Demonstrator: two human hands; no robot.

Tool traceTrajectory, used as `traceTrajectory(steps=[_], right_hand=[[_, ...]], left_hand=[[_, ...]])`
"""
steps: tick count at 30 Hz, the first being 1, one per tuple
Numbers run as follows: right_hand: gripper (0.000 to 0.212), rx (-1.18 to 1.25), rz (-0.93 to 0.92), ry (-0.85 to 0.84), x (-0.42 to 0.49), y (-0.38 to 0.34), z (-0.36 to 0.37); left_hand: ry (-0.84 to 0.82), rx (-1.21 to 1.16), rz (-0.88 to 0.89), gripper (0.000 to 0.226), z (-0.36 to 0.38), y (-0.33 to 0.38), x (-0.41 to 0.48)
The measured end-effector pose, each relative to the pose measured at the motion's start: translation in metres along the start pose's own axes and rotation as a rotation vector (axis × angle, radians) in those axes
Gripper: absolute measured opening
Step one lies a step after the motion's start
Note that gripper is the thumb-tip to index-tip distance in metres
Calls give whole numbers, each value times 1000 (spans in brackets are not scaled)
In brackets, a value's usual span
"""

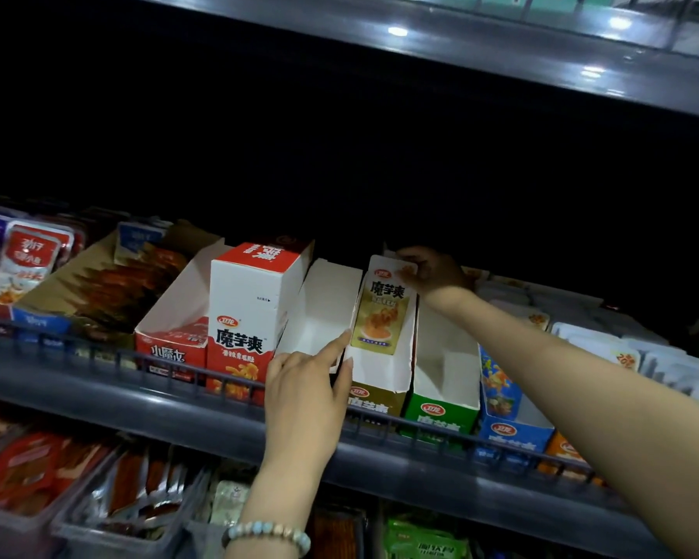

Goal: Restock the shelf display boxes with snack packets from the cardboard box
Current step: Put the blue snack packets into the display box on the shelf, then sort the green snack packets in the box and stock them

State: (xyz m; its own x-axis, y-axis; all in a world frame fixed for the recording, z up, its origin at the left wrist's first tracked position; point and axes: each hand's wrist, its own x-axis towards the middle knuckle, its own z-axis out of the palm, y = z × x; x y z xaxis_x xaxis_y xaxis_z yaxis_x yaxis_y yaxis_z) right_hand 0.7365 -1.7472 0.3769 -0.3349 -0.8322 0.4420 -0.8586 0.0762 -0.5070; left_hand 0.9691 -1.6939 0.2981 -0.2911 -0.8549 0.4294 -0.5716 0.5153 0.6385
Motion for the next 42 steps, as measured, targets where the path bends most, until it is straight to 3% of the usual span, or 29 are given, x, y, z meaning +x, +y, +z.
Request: traceTrajectory(steps=[6, 10, 14, 17, 23, 30, 35, 37, 42], right_hand=[[46, 256, 43, 13, -30, -18, -20], [51, 245, 27, 2, -86, -29, -45], [51, 181, 6, -88, -167, -30, -67], [53, 177, 69, -201, -228, -21, -75], [64, 230, 319, -379, -341, 41, -41], [83, 310, 697, -585, -449, 107, 31], [74, 370, 887, -608, -499, 138, 80], [80, 438, 1002, -603, -519, 150, 101], [82, 449, 1208, -577, -564, 172, 140]], left_hand=[[59, -121, 73, 42, -8, 3, -7], [99, -267, 175, 36, -18, 16, -25], [-43, -413, 129, 30, -18, 21, -60], [-129, -223, 177, 34, -7, 10, -91], [-540, 82, 169, 57, 35, -27, -152], [-929, 260, 118, 70, 94, -77, -228], [-1034, 364, -29, 64, 129, -115, -284], [-1096, 372, -96, 63, 138, -129, -307], [-1209, 272, -262, 55, 156, -161, -350]])
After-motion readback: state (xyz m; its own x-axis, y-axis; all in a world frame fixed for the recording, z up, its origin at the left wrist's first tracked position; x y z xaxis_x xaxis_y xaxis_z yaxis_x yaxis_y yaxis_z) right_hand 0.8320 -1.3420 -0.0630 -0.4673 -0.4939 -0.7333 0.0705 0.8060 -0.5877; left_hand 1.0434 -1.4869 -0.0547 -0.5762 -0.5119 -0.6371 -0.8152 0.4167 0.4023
